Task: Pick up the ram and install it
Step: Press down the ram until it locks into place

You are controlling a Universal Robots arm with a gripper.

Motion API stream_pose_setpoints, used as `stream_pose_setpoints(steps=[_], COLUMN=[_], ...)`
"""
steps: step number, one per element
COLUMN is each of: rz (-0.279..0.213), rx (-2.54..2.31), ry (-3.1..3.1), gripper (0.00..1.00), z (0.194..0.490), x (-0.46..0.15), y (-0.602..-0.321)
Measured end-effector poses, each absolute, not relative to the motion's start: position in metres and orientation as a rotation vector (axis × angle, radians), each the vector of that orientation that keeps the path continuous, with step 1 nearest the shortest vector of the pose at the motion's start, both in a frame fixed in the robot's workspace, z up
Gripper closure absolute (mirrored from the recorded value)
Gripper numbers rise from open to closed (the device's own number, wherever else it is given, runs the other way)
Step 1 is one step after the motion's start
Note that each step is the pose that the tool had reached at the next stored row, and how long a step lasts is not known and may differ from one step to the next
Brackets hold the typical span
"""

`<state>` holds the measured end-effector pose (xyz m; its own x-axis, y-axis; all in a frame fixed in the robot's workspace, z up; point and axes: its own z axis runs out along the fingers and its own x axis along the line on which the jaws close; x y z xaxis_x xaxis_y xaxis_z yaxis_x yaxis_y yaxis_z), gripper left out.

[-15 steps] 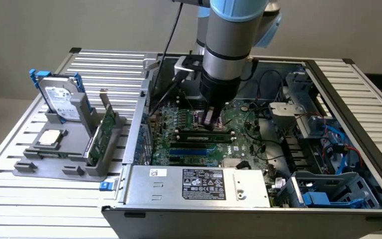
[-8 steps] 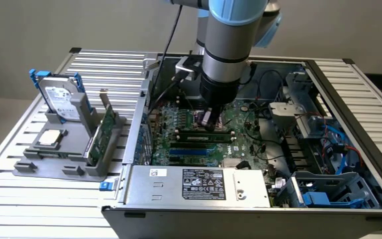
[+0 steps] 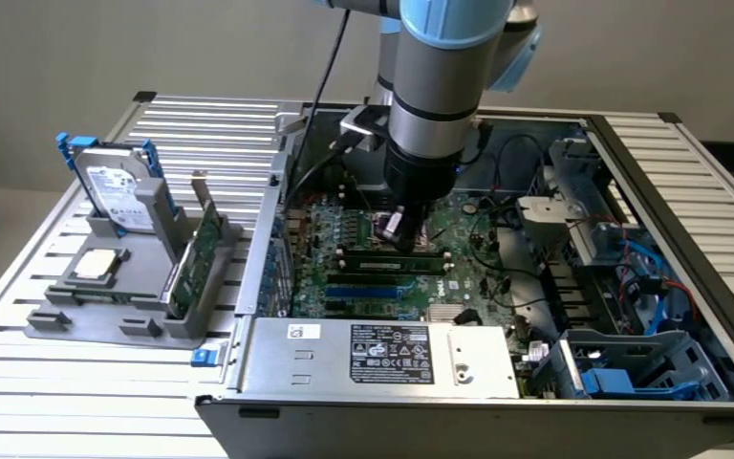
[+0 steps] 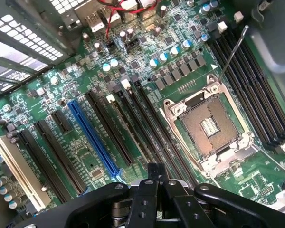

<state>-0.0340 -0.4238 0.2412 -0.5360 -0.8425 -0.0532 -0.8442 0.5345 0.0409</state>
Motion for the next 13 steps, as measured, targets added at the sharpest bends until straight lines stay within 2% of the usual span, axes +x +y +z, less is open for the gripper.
stream_pose_setpoints(steps=[13], rz=[0.068], rx=[-1.328], ry=[2.831], gripper=[0.89], z=[0.2412], x=[-0.0340], y=[-0.4238])
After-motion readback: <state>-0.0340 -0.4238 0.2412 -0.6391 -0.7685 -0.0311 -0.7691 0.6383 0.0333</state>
